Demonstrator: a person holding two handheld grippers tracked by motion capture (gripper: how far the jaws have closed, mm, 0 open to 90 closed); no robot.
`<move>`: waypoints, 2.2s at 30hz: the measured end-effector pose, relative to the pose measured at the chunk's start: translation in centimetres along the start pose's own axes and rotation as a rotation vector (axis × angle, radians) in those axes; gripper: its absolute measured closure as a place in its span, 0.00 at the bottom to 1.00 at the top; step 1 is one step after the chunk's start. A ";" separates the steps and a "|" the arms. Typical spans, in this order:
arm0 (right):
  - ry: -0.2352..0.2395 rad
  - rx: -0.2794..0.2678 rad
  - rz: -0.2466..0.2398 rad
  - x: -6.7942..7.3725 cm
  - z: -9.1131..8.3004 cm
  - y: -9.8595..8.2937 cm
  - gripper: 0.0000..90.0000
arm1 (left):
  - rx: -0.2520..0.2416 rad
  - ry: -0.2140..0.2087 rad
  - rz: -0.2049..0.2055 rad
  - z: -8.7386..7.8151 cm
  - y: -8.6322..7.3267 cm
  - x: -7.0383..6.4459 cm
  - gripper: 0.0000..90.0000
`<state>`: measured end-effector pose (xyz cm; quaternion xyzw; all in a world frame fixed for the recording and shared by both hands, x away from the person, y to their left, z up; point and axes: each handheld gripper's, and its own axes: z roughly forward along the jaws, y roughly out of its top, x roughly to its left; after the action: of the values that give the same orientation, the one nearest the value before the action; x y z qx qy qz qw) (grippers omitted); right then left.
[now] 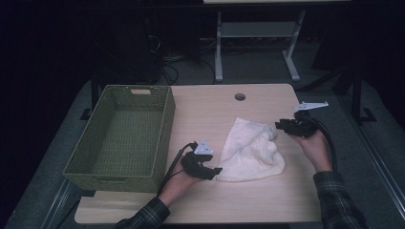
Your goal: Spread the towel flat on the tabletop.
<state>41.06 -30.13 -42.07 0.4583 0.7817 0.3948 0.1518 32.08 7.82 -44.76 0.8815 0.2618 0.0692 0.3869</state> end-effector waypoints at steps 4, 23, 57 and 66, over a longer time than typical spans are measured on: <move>0.011 -0.003 -0.006 0.6 -1.7 -1.8 0.74 | -0.002 -0.003 0.011 0.4 0.5 0.1 0.45; 0.087 0.059 -0.037 3.6 -3.3 -7.5 0.73 | 0.005 0.071 0.049 4.8 4.5 3.6 0.68; 0.141 0.044 -0.078 6.2 -6.2 -9.7 0.98 | 0.109 0.203 -0.010 2.8 2.8 4.8 0.98; 0.190 0.033 -0.110 8.6 -6.6 -10.1 0.84 | 0.093 0.166 -0.015 1.8 1.3 3.9 0.79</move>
<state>26.51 -28.79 -44.36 0.3776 0.8229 0.4148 0.0908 36.52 8.01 -45.39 0.8878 0.3024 0.1270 0.3227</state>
